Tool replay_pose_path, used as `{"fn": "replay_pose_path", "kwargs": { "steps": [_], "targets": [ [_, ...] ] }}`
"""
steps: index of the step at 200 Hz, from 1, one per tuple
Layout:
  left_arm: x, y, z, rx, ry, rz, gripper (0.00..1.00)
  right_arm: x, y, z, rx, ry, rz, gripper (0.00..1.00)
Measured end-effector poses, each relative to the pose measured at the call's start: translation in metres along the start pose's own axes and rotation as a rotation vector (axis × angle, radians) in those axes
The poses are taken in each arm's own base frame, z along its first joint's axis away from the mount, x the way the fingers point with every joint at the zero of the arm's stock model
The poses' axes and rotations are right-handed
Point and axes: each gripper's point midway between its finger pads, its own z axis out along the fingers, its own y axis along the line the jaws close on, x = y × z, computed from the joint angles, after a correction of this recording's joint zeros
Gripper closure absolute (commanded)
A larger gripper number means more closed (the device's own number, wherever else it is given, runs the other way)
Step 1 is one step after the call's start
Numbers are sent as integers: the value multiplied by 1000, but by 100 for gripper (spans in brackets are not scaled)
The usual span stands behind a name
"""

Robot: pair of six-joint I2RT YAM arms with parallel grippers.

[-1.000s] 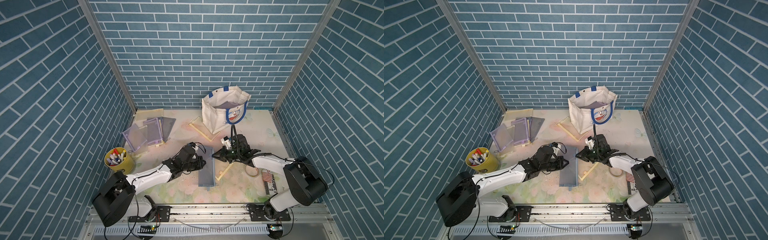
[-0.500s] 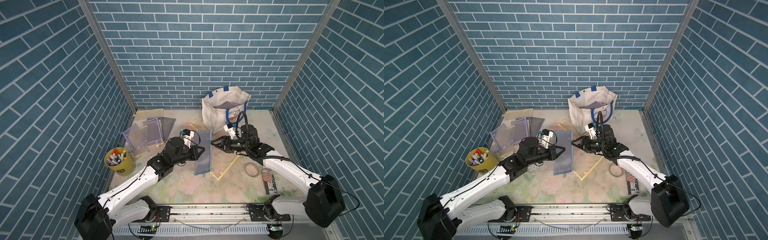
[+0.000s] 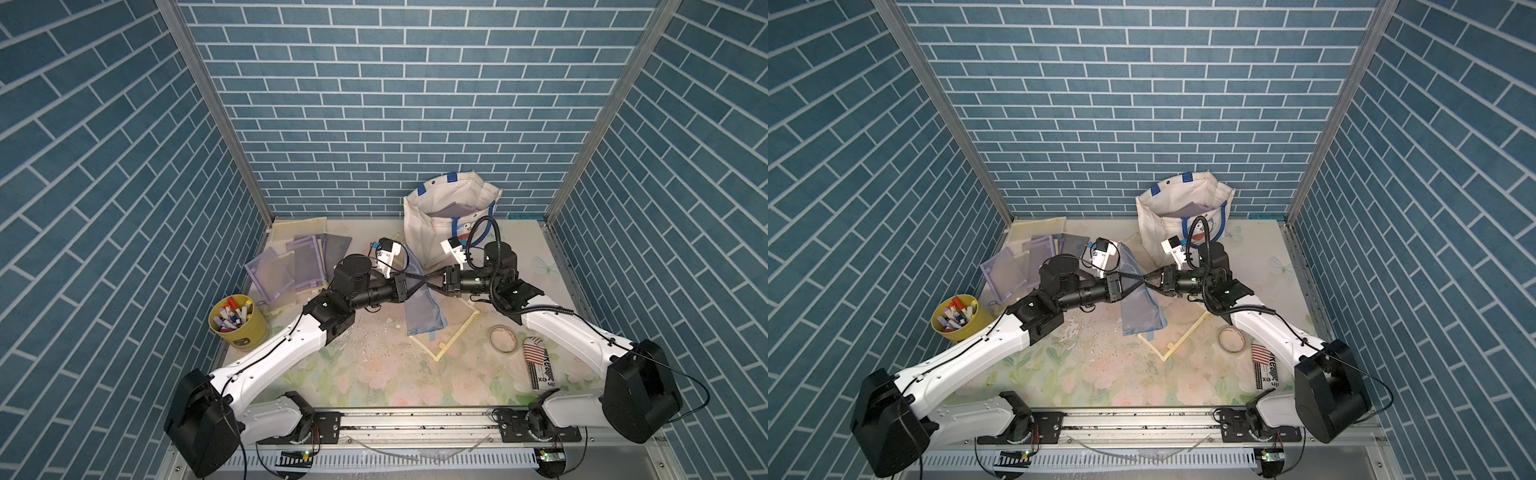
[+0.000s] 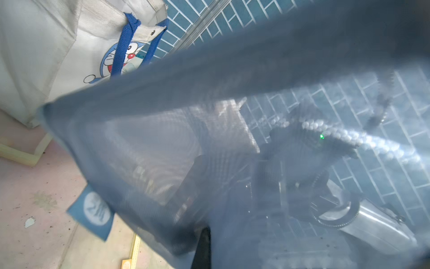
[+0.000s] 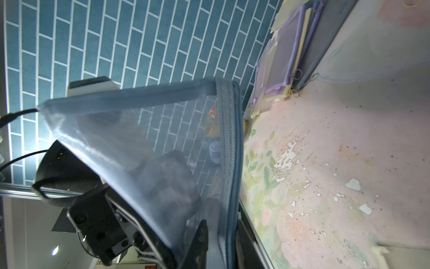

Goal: Put the pencil pouch into the canvas bag
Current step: Pick up the pencil pouch.

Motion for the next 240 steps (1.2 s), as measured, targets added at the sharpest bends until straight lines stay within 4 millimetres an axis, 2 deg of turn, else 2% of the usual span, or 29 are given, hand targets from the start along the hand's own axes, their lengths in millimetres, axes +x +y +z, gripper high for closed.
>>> {"fn": "replay_pose_path", "kwargs": {
  "steps": [26, 55, 91, 136, 148, 182, 209, 218, 223, 240],
  "targets": [
    [-13, -3, -4, 27, -34, -2, 100, -7, 2, -7, -18, -11, 10, 52],
    [-22, 0, -8, 25, -57, -8, 100, -20, 8, -21, -41, -46, -5, 41],
    [-23, 0, -10, 38, -53, -6, 100, -24, 27, -31, -87, -57, -37, 34],
    [-22, -9, -11, 88, -47, -5, 100, -24, 39, -33, -128, -51, -52, 35],
    [-22, -11, -11, 102, -46, -5, 100, -24, 40, -33, -132, -49, -52, 40],
    [-24, -14, -12, 118, -52, -5, 100, -24, 42, -33, -140, -48, -56, 75],
    [-25, -15, -13, 124, -54, -6, 100, -24, 43, -33, -140, -48, -48, 92],
    [-25, -16, -13, 127, -51, -6, 95, -23, 42, -34, -137, -48, -47, 100],
    [-25, -16, -13, 128, -50, -6, 91, -23, 42, -34, -136, -46, -45, 100],
    [-24, -16, -13, 129, -45, -2, 66, -20, 39, -34, -117, -42, -43, 100]
  ]
}}
